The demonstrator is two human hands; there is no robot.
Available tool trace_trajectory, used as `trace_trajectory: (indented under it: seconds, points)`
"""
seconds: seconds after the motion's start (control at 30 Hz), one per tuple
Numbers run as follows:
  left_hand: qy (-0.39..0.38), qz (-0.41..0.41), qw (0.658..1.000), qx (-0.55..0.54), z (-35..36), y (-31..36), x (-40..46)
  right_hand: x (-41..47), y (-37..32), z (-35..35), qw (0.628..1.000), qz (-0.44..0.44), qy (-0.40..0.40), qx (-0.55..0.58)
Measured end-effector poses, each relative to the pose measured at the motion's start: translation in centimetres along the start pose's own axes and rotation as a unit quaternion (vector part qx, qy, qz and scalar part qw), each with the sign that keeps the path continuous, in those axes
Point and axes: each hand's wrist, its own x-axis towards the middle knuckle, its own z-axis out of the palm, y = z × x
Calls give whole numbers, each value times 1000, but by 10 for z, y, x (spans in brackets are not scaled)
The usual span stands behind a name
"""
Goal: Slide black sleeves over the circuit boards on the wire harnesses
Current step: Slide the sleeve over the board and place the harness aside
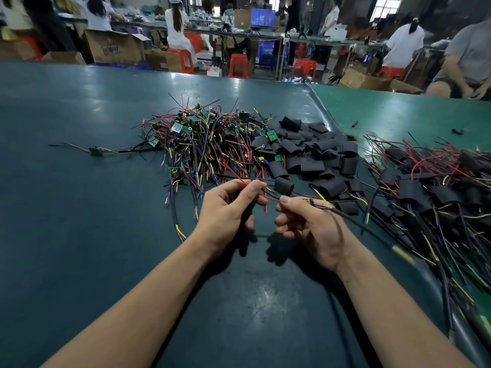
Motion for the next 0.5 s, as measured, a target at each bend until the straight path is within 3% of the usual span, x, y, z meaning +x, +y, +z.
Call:
trace_trajectory:
  seconds: [0.17,0.5]
  points:
    - [30,-17,999,-24,-3,-1,8,1,-2,-3,1000,21,-8,16]
    - [21,20,997,75,-3,-14,8,11,3,-7,982,-68,41,172]
